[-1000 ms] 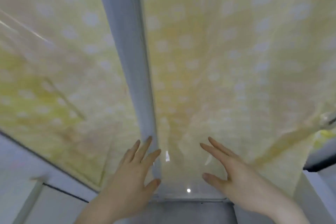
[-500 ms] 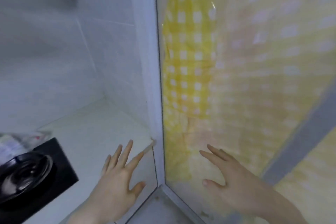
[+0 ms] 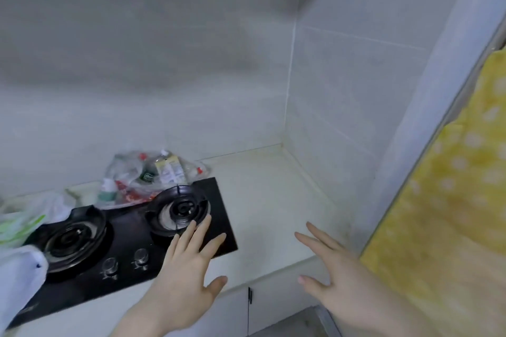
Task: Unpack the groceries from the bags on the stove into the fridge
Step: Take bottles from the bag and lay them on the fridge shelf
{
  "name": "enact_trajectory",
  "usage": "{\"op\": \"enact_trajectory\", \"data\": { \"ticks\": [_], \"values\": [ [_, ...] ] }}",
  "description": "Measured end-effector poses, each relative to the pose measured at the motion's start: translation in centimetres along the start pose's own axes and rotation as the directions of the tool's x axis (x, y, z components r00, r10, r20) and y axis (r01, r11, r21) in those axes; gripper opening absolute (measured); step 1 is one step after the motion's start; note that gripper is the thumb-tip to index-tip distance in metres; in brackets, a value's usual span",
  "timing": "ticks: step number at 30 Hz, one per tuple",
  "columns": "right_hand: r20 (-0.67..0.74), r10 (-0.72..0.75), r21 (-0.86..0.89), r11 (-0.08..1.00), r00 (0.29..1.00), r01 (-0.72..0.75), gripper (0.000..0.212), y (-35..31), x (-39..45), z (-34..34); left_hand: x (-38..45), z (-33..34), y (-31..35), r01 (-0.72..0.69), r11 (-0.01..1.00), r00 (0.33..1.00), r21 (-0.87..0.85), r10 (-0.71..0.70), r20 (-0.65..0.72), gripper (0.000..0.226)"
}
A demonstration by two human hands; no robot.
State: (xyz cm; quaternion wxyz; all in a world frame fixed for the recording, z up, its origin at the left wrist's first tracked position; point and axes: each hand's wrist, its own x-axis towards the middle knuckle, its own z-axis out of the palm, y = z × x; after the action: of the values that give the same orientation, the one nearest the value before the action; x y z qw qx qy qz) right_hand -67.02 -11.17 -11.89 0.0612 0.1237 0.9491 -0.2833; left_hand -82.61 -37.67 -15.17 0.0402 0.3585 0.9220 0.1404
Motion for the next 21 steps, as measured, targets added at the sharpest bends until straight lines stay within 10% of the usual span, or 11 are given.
{"op": "enact_trajectory", "data": {
  "ticks": [21],
  "values": [
    [0.387, -0.42, 0.04, 0.897, 0.821, 0.441, 0.074, -9.9, 27.3, 4.8, -0.9, -0.6, -13.3, 0.593, 0.797, 0.79, -0.116, -0.604, -0.111, 0.074]
  ]
}}
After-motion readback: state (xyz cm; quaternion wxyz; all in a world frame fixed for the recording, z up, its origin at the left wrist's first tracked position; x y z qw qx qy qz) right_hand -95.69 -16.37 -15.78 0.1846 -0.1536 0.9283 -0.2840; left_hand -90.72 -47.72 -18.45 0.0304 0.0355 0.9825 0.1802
